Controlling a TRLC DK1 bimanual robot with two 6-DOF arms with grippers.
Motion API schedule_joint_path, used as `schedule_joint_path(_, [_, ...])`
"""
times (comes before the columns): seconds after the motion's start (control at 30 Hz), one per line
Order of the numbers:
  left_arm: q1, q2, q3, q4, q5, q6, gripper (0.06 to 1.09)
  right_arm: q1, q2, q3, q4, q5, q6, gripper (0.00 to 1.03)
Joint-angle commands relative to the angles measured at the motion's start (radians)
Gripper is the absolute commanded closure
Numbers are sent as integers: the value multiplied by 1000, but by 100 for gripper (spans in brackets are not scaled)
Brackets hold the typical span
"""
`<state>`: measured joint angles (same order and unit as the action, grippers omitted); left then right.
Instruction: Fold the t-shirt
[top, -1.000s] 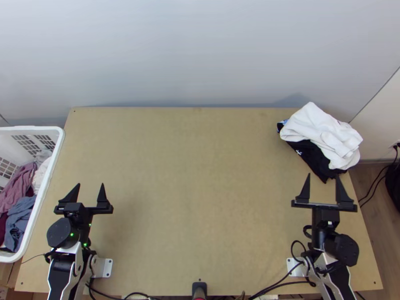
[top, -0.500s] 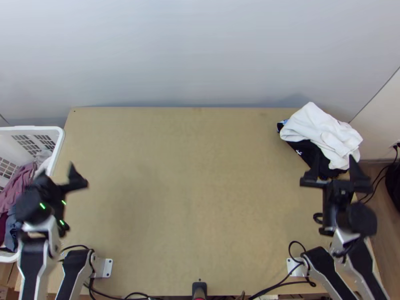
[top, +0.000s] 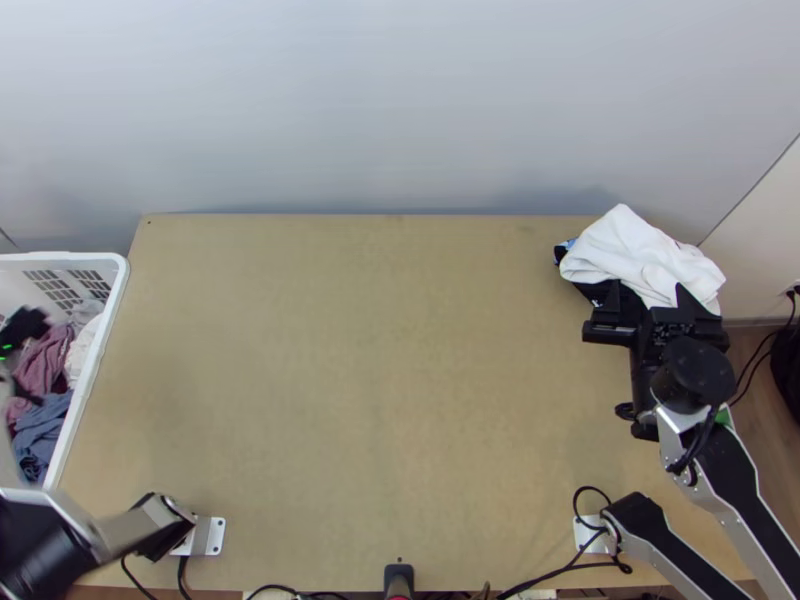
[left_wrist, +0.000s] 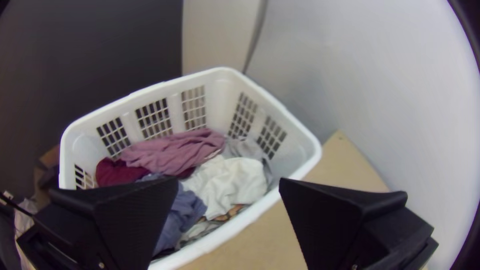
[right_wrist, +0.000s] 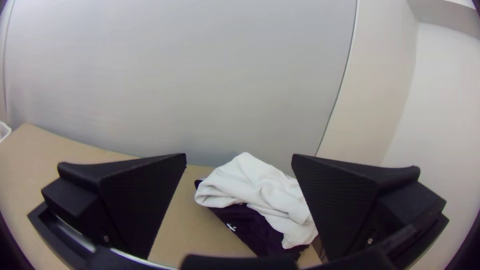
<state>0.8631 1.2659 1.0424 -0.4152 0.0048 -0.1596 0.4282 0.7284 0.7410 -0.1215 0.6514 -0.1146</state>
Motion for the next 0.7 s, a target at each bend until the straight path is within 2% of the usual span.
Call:
schedule_joint_path(0.0, [274, 371, 156, -43, 37, -67, 11, 12, 45, 46, -86, 5, 24, 4])
schedule_joint_path(0.2, [333, 619, 217, -97, 35, -92, 11, 9, 71, 51, -86, 7, 23, 4])
schedule_joint_path(0.6, [320, 912, 360, -91, 31, -150, 11, 9, 92, 75, -136, 8, 18, 4])
schedule_joint_path(0.63, [320, 923, 367, -91, 27, -150, 11, 9, 94, 74, -136, 7, 18, 4])
schedule_joint_path(0.67, [320, 926, 369, -89, 26, -152, 16, 9, 95, 74, -138, 7, 18, 4])
